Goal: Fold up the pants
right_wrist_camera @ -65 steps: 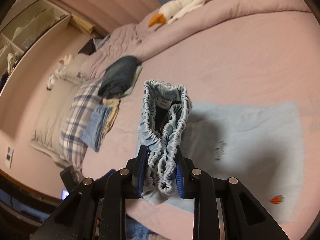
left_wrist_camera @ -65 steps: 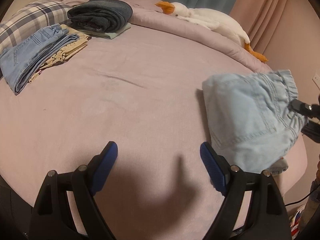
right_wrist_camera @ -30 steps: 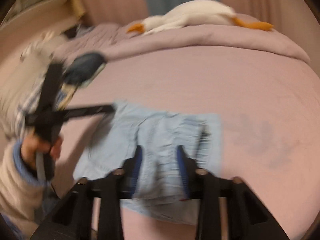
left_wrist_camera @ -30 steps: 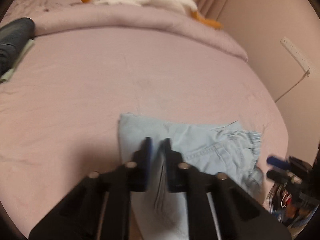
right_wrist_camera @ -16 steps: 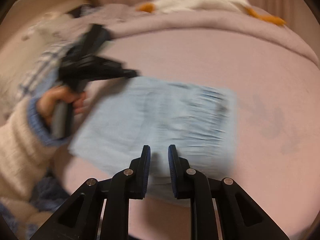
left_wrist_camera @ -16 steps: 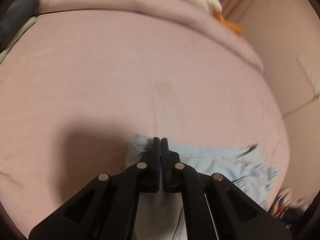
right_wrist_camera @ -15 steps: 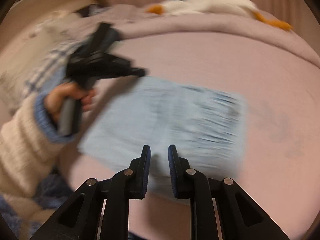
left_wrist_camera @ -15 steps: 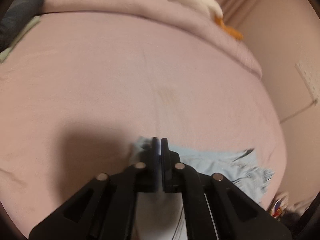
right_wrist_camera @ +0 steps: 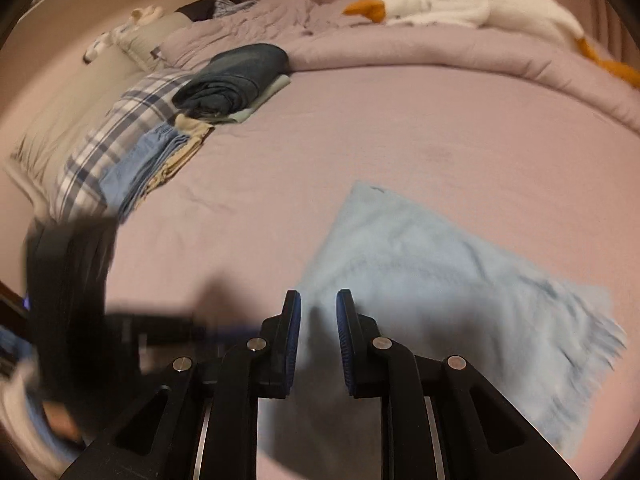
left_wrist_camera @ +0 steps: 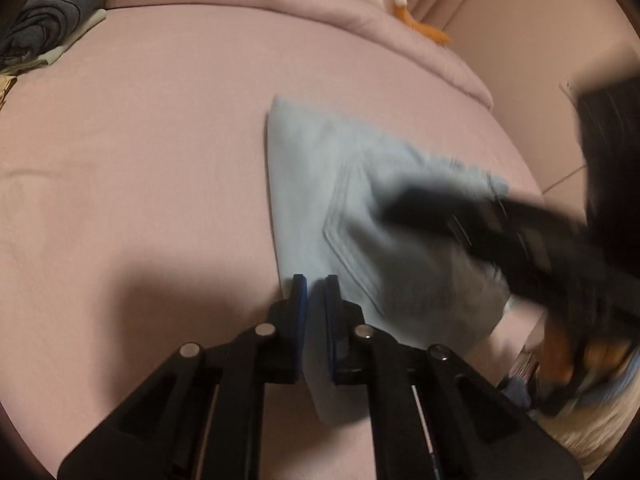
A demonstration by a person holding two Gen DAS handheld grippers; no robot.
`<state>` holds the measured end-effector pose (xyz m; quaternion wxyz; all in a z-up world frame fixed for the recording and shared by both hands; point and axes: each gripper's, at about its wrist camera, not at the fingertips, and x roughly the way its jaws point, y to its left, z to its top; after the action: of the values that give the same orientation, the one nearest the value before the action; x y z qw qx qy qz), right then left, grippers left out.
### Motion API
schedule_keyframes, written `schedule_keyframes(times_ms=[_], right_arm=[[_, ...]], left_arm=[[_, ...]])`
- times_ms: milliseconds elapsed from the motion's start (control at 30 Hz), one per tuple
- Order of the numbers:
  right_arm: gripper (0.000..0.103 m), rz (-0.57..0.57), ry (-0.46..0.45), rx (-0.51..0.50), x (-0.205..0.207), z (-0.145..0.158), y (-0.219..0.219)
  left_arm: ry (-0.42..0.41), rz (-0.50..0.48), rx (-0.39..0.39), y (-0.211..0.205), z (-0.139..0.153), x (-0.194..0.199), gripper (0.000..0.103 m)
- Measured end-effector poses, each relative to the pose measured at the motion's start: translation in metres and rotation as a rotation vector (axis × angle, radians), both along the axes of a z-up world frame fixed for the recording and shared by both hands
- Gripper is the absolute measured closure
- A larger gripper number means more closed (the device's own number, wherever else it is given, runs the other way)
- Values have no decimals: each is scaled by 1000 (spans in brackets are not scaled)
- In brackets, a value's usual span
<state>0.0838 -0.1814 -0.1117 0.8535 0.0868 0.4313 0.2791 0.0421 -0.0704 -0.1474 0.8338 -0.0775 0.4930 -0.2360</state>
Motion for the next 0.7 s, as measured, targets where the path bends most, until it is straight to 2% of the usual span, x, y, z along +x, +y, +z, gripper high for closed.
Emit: schedule_keyframes(times_ms=[100, 167, 233, 367, 500, 567, 700], right_arm=[[84, -30, 78, -82, 16, -23, 15], [92, -63, 87, -70, 17, -32, 12], [92, -77, 98, -38, 16, -28, 7], [83, -73, 31, -11, -12, -9, -12], [80, -136, -35, -83, -36, 3, -47], [74, -172, -37, -114, -46, 1, -66], [74, -218, 35, -171, -59, -17, -87]], left_arm=[[11, 6, 15, -2, -6, -13, 100], [-2, -8, 56, -5, -6, -21, 100], [-16, -18, 83, -6, -4, -27, 100], [-22, -4, 96, -4, -3, -28, 98], [-18, 13, 109, -5, -3, -26, 96], [-17, 18, 113, -4, -2, -27, 94], [-16, 33, 134, -2, -3, -24, 85]])
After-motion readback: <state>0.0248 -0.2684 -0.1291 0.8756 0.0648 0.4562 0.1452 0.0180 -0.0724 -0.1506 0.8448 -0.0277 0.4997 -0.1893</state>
